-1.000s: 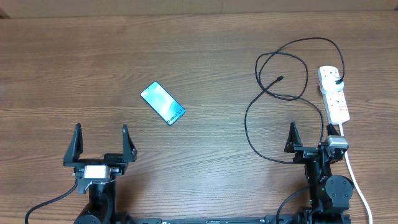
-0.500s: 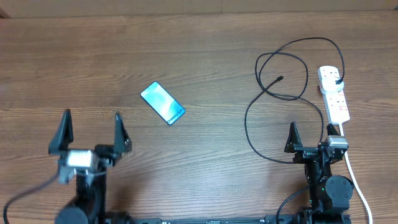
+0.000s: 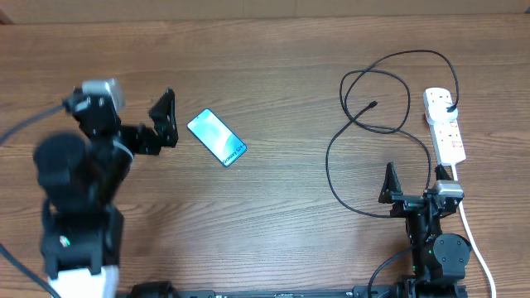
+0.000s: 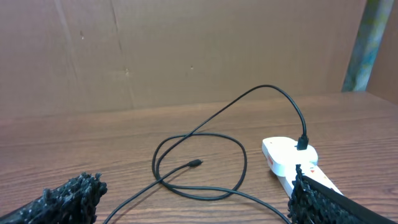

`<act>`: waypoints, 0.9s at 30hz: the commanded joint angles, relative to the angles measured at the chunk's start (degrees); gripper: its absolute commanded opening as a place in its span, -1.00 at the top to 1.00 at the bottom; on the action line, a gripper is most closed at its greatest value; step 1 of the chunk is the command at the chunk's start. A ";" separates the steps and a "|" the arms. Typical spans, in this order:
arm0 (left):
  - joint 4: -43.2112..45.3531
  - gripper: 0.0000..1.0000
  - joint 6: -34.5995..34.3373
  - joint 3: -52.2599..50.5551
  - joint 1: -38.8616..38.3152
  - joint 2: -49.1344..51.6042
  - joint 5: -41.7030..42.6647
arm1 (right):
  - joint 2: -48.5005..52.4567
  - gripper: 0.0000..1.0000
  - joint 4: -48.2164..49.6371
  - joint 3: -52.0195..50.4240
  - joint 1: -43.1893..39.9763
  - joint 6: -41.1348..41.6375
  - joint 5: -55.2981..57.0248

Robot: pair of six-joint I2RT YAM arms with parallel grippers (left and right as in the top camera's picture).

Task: Plug charger to phone and switch on socket
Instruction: 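Move the left gripper over the black phone and lower onto it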

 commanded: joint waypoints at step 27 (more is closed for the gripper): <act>-43.08 -0.89 -41.92 31.52 -13.81 41.94 -13.77 | -0.57 -1.00 0.31 -0.61 -0.22 -0.28 -0.31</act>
